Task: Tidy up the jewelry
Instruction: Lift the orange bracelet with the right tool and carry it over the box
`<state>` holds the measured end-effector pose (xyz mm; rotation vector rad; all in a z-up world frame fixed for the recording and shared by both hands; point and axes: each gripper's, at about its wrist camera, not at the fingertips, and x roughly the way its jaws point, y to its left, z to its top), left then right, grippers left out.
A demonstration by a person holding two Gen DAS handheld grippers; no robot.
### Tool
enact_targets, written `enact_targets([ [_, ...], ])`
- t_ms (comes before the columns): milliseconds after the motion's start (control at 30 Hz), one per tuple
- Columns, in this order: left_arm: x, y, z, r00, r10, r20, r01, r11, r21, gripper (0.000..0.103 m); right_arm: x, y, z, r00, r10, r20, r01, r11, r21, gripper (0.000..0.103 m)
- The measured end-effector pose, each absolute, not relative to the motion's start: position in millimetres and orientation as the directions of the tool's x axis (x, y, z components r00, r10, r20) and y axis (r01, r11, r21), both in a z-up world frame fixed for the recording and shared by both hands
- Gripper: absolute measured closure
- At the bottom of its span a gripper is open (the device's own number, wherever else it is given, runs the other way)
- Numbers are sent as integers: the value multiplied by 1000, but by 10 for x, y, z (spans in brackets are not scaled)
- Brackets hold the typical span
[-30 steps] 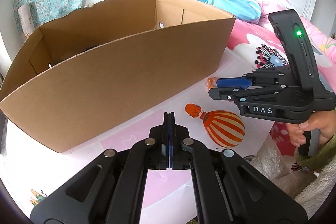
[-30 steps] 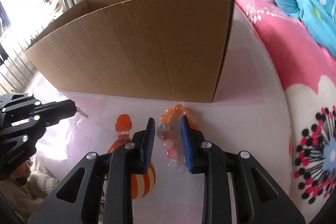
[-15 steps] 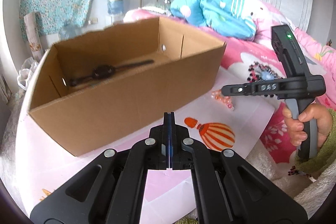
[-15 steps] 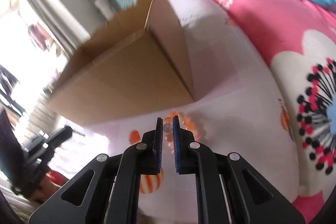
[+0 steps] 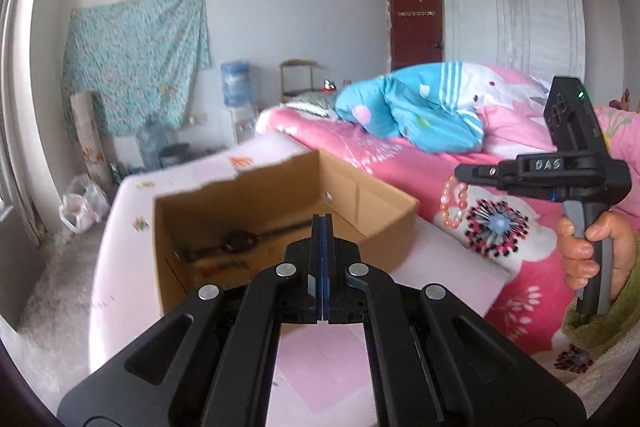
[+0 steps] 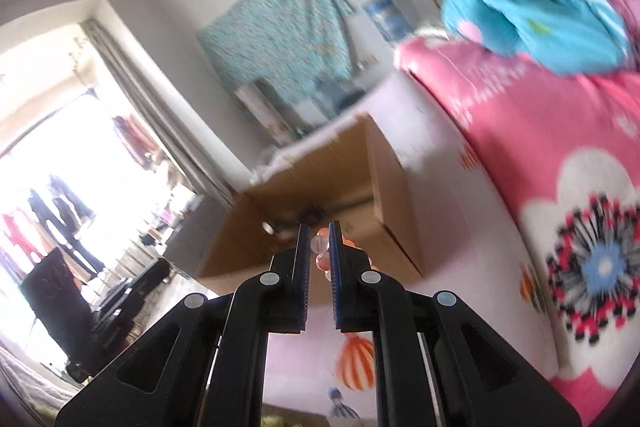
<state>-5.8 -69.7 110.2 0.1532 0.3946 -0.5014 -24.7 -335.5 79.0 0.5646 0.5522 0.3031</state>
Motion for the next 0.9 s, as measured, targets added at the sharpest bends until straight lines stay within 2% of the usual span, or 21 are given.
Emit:
enact_targets([
  [200, 234, -582, 1249, 817, -399, -417, 455, 890, 39, 103, 91, -3225, 1089, 813, 480, -328, -237, 789, 567, 94],
  [300, 544, -548, 1209, 786, -380, -488, 442, 897, 14, 103, 350, -3157, 1107, 795, 517, -316, -273, 771, 575, 94],
  [533, 1122, -603, 849, 651, -329, -684, 436, 900, -17, 103, 925, -2983, 877, 735, 559, -384, -285, 768, 574, 94],
  [767, 1388, -676, 420, 504, -283, -816, 436, 899, -42, 103, 1226, -2988, 620, 690, 583, -429, -257, 751, 608, 93],
  [900, 1446, -676, 295, 451, -254, -855, 426, 904, -44, 103, 1312, -3040, 502, 676, 587, -445, -234, 744, 626, 93],
])
